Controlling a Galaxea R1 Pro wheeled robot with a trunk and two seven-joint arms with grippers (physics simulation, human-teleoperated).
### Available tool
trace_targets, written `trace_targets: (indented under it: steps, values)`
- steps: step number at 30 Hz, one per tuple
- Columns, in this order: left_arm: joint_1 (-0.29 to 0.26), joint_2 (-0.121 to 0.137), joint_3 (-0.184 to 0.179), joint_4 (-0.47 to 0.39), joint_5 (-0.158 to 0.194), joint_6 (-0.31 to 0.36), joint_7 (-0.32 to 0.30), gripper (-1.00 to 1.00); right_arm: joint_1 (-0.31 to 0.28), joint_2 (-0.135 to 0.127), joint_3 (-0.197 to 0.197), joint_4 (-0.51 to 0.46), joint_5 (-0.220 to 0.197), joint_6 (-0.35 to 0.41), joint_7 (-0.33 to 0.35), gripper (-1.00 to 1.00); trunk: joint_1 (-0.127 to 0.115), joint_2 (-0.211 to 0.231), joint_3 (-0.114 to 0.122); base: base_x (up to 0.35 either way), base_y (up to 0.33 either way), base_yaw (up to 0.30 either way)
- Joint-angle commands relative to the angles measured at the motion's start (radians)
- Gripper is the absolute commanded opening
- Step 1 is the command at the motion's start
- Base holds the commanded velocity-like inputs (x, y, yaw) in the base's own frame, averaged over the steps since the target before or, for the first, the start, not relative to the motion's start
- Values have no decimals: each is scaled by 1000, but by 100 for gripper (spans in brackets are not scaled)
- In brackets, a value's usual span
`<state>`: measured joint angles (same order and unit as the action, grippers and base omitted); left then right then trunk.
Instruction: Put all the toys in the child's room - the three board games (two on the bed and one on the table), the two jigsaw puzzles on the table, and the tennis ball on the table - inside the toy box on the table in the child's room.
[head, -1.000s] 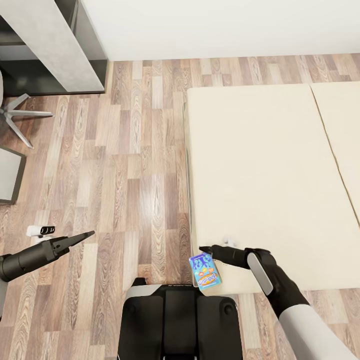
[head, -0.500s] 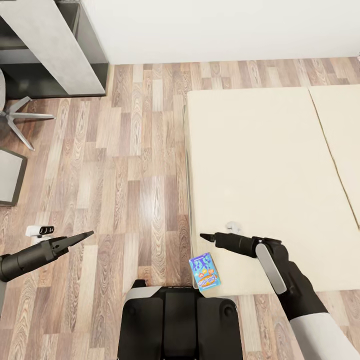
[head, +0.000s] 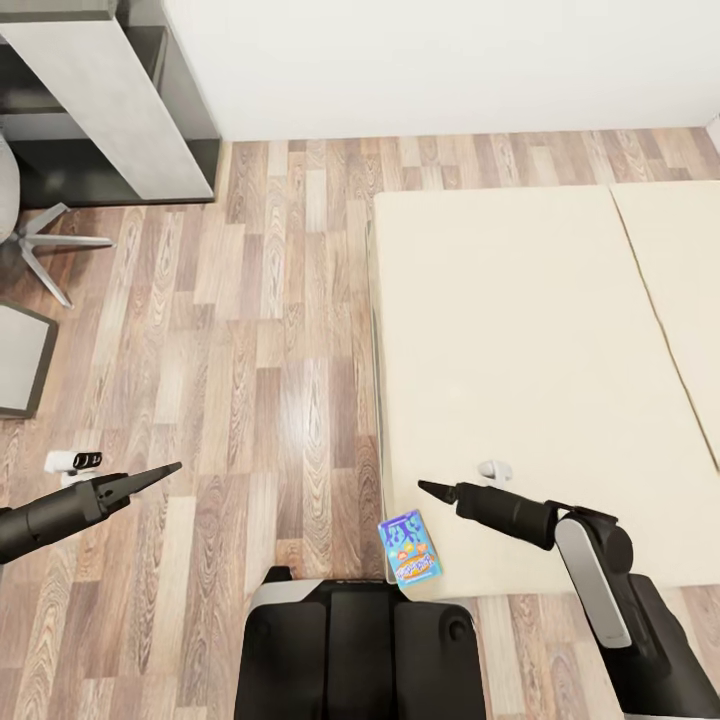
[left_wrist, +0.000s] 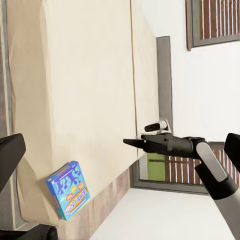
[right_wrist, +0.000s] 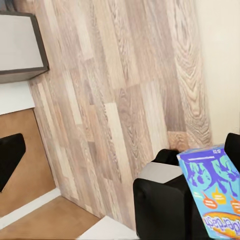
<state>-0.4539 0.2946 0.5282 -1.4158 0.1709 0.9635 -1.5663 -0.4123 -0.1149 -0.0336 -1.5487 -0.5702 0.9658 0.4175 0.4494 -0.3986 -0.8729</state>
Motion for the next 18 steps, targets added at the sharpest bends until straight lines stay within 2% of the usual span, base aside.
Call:
trace_targets:
  steps: [1,5,13,16,18]
  values:
    - [0,0,0,0,-2,11,-4,100,6,0,-3,-1,6,4,19,100,1,-1,1,0,0,0]
    - [0,2,1,0,-6,10,-4,100,24,-3,-10,-3,7,2,70,100,1,-1,7,0,0,0]
    - [19,8,3,8,-8,7,-4,100,29,3,-15,-2,7,-12,86,100,1,-1,18,0,0,0]
    - [29,8,26,9,-9,6,-4,100,30,7,-14,-1,7,-40,85,100,1,-1,18,0,0,0]
    - [30,8,28,9,-9,6,-4,100,30,8,-14,-1,7,-43,85,100,1,-1,19,0,0,0]
